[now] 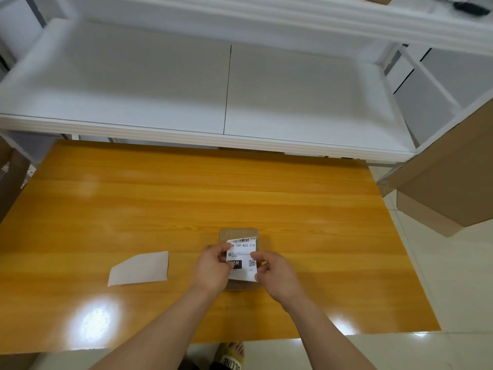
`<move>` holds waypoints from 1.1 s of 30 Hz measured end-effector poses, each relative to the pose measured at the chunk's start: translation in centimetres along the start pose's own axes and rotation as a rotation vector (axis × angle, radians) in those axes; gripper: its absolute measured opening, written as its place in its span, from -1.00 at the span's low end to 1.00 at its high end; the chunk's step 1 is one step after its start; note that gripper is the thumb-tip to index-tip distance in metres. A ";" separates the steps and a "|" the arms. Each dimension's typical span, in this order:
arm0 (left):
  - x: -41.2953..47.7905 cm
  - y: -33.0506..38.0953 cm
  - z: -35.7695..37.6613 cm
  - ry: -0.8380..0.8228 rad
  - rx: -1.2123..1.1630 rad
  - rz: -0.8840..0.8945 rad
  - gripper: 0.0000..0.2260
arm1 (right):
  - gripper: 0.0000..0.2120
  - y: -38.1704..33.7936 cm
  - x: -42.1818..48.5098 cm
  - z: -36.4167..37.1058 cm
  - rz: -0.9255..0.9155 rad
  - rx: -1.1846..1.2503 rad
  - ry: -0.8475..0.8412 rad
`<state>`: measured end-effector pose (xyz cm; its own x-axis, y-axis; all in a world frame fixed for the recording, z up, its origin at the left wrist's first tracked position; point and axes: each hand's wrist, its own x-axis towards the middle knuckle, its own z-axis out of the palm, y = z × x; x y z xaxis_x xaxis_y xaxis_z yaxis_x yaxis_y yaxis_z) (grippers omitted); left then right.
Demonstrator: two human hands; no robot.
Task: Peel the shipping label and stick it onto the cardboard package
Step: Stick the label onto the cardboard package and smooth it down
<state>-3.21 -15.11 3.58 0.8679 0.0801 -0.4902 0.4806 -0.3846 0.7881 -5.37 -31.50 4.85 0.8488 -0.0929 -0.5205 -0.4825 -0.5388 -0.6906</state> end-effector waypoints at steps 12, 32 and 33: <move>0.5 -0.3 0.0 -0.007 -0.034 -0.012 -0.61 | -0.51 0.1 0.5 0.5 -0.019 -0.027 0.005; 0.3 -0.2 0.0 0.015 0.062 0.088 -0.62 | -0.51 -0.1 0.6 0.6 -0.060 -0.135 0.024; 0.4 -0.2 0.0 0.017 0.067 0.091 -0.63 | -0.51 0.0 0.6 0.6 -0.063 -0.140 0.024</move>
<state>-3.01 -15.01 3.21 0.9097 0.0573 -0.4112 0.3910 -0.4512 0.8022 -4.94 -31.02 4.25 0.8821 -0.0745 -0.4651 -0.3948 -0.6555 -0.6438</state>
